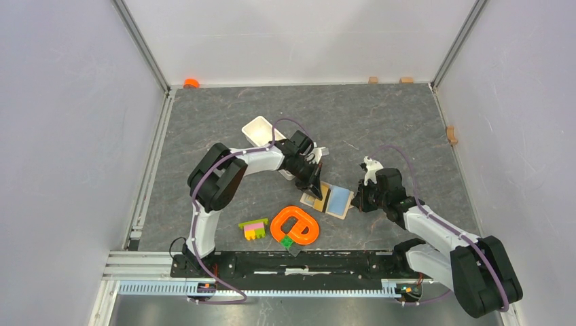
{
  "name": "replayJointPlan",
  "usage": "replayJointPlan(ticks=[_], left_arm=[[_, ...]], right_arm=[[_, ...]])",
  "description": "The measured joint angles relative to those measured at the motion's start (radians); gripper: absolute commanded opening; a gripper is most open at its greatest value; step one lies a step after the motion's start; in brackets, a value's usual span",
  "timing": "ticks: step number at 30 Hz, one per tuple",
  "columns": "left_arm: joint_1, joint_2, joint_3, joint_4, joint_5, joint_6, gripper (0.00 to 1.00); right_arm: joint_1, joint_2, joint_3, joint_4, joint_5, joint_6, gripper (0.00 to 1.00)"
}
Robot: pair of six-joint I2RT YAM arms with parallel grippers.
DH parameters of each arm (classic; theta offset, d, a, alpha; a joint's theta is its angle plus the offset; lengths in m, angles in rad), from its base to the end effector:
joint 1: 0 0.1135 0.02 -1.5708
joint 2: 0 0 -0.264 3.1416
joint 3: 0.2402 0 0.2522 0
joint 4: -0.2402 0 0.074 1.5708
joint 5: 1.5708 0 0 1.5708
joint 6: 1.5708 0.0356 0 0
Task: Put the credit cards into the card holder
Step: Insert the credit card into the card holder.
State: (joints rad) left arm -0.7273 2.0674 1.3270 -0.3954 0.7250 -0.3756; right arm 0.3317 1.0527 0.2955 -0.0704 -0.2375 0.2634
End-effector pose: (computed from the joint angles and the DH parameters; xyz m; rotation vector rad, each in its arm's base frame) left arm 0.2902 -0.2899 0.1334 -0.7340 -2.7651 1.2511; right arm 0.1693 0.0672 0.1382 -0.1967 2.4356 0.5573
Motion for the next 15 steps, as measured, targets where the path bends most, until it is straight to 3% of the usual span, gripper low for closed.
replayJointPlan(ticks=[15], left_arm=[[-0.072,-0.042,-0.014,0.035,-0.071,0.024,0.02]], right_arm=[[0.002,-0.059,0.015,-0.09,0.2,0.001,0.0]])
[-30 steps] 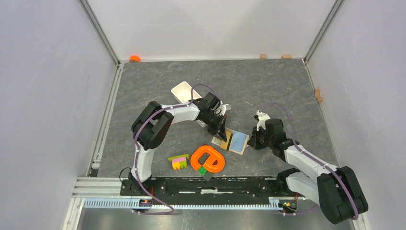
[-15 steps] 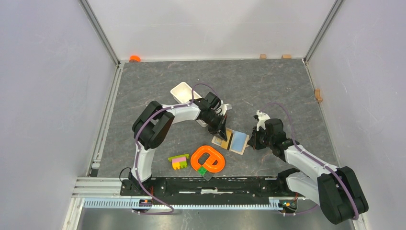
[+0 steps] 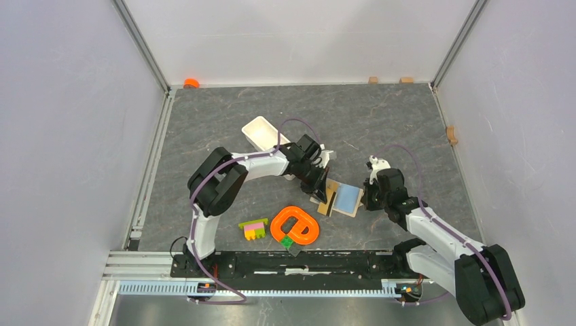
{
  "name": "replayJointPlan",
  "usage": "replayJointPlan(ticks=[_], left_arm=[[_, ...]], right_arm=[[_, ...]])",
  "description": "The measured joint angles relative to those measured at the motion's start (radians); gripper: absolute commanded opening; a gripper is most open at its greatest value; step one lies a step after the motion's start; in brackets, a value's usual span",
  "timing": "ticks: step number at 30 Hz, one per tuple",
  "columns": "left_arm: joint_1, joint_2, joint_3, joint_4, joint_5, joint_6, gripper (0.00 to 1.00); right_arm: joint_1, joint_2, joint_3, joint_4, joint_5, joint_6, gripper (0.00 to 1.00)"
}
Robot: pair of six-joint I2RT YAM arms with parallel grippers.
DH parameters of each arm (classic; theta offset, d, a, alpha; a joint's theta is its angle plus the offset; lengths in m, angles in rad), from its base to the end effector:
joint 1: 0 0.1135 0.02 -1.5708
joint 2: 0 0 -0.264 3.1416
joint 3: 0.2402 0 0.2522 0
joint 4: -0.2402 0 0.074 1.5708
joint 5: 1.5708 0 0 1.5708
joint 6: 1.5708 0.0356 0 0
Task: Put the credit cards into the card holder
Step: Insert the credit card into the card holder.
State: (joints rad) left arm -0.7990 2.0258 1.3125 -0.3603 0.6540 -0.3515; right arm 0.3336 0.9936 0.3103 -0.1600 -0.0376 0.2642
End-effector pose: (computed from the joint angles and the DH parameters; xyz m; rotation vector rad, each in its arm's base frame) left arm 0.2699 -0.3084 0.1459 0.8676 2.7117 -1.1991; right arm 0.1665 0.0591 0.1448 -0.1020 2.4362 0.3171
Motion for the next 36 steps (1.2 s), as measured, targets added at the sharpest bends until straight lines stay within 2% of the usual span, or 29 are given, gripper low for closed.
replayJointPlan(ticks=[13,19,36], left_arm=[[0.02,0.079,0.037,0.002,0.079,-0.003,0.02],[0.047,0.132,0.102,-0.024,0.113,-0.003,0.02],[0.151,0.141,0.089,-0.029,0.153,-0.002,0.02]], right_arm=[[0.0,0.014,0.006,0.001,0.009,0.0,0.0],[0.0,0.025,0.011,0.002,0.008,0.0,0.0],[0.01,0.031,0.011,0.014,-0.003,0.0,0.0]])
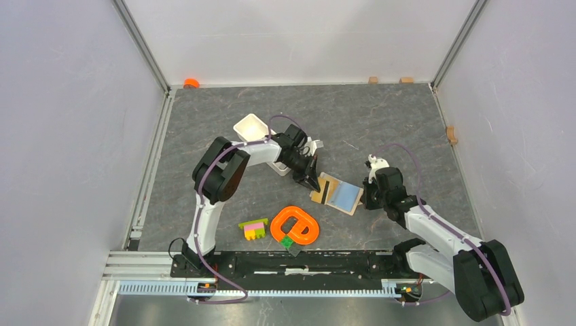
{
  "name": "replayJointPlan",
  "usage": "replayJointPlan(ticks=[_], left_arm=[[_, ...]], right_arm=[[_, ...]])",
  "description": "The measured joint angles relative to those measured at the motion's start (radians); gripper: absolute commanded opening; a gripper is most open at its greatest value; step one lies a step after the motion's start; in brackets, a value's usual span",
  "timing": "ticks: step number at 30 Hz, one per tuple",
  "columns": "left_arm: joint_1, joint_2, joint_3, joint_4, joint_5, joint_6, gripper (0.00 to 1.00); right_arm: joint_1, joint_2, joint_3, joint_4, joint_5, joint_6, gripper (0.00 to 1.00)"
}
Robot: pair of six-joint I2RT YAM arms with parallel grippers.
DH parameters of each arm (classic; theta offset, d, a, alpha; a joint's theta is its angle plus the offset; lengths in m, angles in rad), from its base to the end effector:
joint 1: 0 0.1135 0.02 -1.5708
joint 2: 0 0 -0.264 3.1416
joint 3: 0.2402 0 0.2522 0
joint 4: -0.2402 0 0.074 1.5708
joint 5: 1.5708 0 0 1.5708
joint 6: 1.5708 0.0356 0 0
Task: Put the credit cards into the card holder
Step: Insert the credit card into the card holder.
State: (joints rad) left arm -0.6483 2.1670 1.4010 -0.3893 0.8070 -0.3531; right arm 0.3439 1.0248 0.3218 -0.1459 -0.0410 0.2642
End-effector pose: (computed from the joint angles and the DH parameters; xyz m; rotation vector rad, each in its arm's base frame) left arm 0.3242 -0.2778 0.1151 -0.6599 -2.7278 1.3297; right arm 0.1699 0.0624 0.1443 -0.1163 2.4424 0.3242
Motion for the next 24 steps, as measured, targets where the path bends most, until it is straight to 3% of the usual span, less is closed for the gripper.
replayJointPlan(ticks=[24], left_arm=[[-0.061,-0.029,0.034,-0.031,-0.026,-0.001,0.02]], right_arm=[[0.01,0.016,0.01,-0.002,0.008,-0.005,0.0]])
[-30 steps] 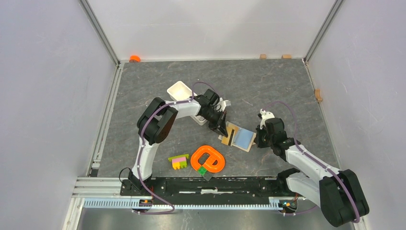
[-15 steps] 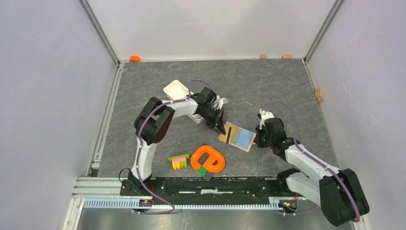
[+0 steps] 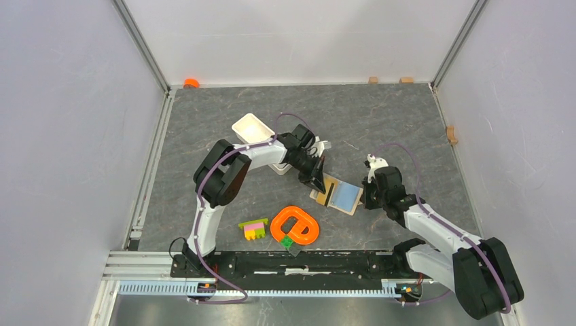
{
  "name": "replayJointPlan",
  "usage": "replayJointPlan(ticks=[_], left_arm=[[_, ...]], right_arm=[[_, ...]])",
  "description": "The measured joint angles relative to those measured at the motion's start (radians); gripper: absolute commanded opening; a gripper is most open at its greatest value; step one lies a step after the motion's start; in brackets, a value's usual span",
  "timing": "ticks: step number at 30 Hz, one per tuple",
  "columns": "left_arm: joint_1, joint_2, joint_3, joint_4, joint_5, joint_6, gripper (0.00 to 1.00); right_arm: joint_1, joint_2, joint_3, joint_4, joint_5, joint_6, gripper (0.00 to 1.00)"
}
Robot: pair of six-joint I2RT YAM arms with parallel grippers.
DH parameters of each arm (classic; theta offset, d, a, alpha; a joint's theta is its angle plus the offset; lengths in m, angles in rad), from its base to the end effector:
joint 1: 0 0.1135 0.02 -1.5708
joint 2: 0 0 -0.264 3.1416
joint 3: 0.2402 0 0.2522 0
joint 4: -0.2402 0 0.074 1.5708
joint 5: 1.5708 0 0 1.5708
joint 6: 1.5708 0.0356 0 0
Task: Put the credit cards into the card holder
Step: Insert the credit card into the card holder.
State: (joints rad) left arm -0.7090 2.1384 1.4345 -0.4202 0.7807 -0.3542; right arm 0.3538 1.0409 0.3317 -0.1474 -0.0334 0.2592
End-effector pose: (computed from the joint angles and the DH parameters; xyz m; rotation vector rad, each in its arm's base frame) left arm 0.3104 -0.2992 0.1338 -0.7551 -2.7220 1.3214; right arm 0.1715 0.0646 0.1445 -0.1312 2.4485 0.3151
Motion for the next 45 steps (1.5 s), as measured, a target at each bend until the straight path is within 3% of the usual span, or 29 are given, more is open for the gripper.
replayJointPlan(ticks=[45], left_arm=[[-0.025,0.078,0.102,-0.029,0.006,-0.034,0.02]], right_arm=[[0.012,0.008,0.005,0.003,0.013,-0.003,0.0]])
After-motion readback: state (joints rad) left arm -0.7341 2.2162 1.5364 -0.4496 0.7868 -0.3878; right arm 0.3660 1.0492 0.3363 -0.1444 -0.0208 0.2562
